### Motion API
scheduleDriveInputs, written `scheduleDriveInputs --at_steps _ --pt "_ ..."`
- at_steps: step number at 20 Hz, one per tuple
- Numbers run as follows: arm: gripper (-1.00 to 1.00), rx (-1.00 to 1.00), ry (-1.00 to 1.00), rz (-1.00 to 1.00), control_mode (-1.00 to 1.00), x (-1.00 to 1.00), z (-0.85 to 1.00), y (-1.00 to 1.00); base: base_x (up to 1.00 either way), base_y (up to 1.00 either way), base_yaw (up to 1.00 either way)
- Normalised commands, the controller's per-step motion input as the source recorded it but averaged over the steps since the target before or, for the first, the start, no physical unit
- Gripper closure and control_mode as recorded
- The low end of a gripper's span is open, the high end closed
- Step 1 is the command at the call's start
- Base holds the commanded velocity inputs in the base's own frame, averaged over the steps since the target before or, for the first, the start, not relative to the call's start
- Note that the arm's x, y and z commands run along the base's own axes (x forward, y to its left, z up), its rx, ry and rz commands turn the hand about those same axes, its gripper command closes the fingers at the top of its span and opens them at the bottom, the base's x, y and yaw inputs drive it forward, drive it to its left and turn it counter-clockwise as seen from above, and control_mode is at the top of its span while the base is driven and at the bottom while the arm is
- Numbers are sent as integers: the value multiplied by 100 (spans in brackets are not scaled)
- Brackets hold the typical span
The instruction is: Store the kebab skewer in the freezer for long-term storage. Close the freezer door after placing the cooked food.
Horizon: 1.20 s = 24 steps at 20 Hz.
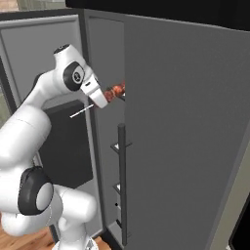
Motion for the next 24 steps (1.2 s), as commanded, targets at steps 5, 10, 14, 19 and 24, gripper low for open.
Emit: scheduleDriveInputs --at_steps 5,10,14,19,24 --pt "100 0 1 1 -100 47 0 -17 0 0 0" --pt "100 0 0 3 -100 47 0 -33 0 0 0" --pt "100 0 0 3 -100 51 0 -23 0 0 0" --pt "100 1 0 7 -100 56 0 -16 0 0 0" --pt "100 1 0 8 -100 47 0 -29 0 0 0"
